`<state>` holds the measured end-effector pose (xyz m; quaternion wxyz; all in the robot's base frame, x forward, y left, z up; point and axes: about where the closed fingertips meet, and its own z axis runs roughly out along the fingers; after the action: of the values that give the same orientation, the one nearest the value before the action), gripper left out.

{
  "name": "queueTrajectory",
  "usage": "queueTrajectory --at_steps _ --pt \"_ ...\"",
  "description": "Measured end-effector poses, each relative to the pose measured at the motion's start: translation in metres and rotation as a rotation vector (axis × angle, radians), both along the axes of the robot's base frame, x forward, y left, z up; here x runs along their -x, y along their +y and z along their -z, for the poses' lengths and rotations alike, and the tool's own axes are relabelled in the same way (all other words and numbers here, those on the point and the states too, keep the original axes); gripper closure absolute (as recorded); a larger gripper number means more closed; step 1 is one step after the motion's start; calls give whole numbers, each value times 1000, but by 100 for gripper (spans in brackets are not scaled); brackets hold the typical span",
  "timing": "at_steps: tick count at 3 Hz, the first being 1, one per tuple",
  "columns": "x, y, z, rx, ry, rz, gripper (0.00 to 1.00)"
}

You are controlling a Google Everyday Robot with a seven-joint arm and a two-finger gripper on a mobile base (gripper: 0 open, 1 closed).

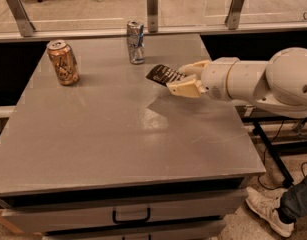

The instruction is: Move rxbar chocolate near redbull can

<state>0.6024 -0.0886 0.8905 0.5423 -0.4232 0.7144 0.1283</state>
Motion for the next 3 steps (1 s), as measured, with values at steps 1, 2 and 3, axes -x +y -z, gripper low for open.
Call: queueTrajectory --at_steps 1,2,3 --pt "-28 -2 -5 9 -37 19 100" --pt "-58 0 -1 24 -53 11 100" --pt "-85 4 12 39 -48 16 82"
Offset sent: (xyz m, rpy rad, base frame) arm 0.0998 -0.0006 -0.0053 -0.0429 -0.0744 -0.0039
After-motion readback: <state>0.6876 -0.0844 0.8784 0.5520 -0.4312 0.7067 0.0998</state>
